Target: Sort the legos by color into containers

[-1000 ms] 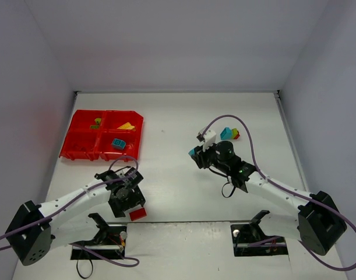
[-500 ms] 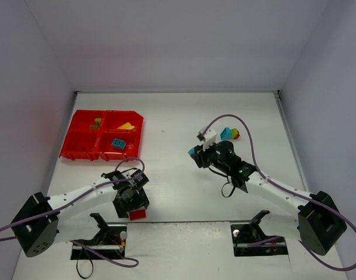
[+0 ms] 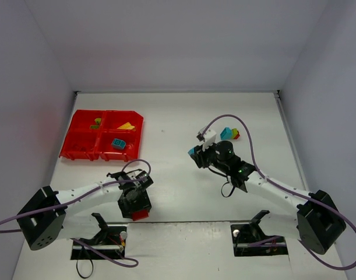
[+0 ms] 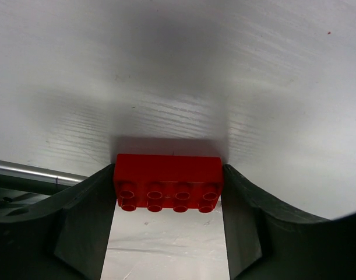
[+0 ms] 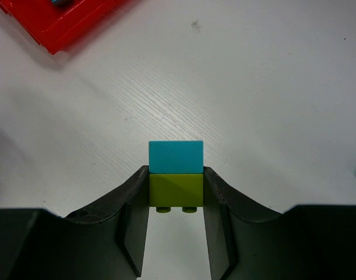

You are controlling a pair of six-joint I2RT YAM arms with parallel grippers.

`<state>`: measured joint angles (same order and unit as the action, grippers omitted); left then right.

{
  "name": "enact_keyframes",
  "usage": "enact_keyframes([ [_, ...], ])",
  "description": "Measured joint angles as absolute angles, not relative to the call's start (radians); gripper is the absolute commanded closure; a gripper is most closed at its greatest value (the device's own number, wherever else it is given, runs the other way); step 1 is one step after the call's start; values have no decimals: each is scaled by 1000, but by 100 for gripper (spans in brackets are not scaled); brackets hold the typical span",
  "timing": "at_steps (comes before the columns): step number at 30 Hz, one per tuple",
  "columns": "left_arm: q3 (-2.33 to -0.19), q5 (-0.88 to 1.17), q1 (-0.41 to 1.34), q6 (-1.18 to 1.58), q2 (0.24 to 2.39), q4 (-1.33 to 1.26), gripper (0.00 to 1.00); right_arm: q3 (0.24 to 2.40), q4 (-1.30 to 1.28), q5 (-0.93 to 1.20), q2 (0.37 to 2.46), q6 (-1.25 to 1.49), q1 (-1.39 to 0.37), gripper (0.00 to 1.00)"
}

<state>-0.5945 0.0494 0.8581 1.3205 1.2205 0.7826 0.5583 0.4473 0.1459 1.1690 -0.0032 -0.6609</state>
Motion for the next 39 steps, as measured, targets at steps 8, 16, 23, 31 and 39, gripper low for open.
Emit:
enact_keyframes([
  [8, -629, 26, 859, 1310, 1241, 793, 84, 558, 450, 146, 1176, -3, -661, 100],
  [16, -954, -113, 776, 1139, 1347, 831, 86, 557, 451, 146, 1176, -3, -661, 100],
  [23, -1196, -162, 549, 916, 1450, 831, 86, 557, 451, 146, 1174, -3, -661, 100],
  [31, -1406, -180, 199, 704, 1497, 833, 86, 554, 451, 146, 1168, 1, -661, 100],
  [39, -1514, -155, -89, 586, 1607, 808, 83, 553, 451, 146, 1158, 13, -661, 100],
])
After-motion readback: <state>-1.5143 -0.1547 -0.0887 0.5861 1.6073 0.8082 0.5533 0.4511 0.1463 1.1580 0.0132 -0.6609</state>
